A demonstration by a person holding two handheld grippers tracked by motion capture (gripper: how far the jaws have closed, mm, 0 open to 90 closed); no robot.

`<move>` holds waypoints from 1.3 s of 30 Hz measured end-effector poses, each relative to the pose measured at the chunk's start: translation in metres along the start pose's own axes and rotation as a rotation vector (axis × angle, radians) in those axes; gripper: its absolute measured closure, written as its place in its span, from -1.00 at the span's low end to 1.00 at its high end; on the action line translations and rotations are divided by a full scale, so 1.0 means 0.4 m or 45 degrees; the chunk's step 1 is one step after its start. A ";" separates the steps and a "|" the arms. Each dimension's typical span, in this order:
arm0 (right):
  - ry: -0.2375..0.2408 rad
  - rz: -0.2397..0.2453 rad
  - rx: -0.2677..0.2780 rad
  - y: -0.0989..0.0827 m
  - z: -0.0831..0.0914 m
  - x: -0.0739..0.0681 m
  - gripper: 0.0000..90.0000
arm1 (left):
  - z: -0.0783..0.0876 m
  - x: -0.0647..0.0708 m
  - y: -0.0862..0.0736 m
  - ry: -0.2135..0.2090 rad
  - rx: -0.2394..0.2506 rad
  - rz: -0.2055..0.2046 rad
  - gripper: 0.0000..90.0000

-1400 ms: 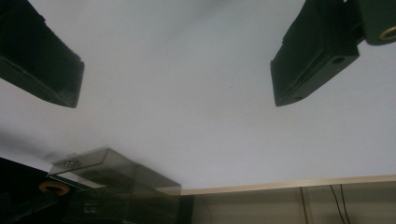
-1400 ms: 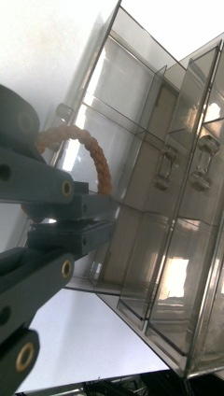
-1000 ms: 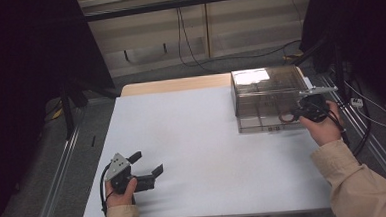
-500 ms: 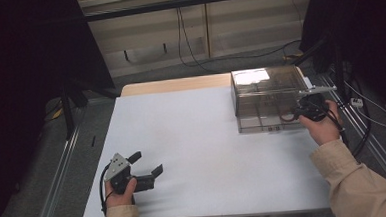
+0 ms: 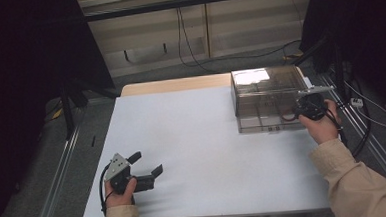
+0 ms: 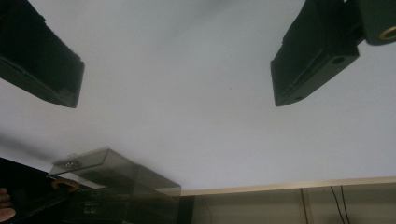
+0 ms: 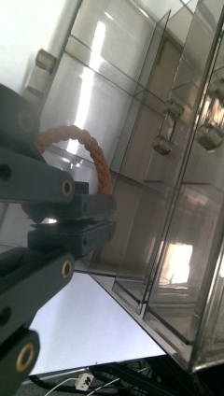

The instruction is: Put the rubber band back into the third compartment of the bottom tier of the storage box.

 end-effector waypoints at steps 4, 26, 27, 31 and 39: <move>-0.013 0.006 -0.002 -0.002 -0.009 0.007 0.92 | 0.000 0.000 0.000 -0.001 -0.002 -0.007 -0.94; 0.076 -0.023 0.034 -0.001 0.015 -0.006 0.90 | 0.000 0.001 -0.001 -0.002 0.000 -0.003 -0.94; 0.090 -0.013 0.039 0.002 0.020 -0.011 0.91 | 0.001 0.001 -0.001 0.001 0.001 -0.002 -0.94; 0.152 -0.005 0.065 0.009 0.039 -0.035 0.98 | 0.001 0.001 -0.001 0.001 0.002 0.000 -0.94; 0.214 0.006 0.076 0.007 0.055 -0.055 1.00 | 0.002 0.001 -0.001 0.001 0.000 -0.001 -0.94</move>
Point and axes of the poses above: each handheld gripper's, and its own axes: z roughly backward along the jaws, y roughly out of its top, x roughly to its right, the point moved 2 cm from there along -z, roughly forward along the jaws, and after that the axes turned 9 degrees about z, right-handed, at the moved point
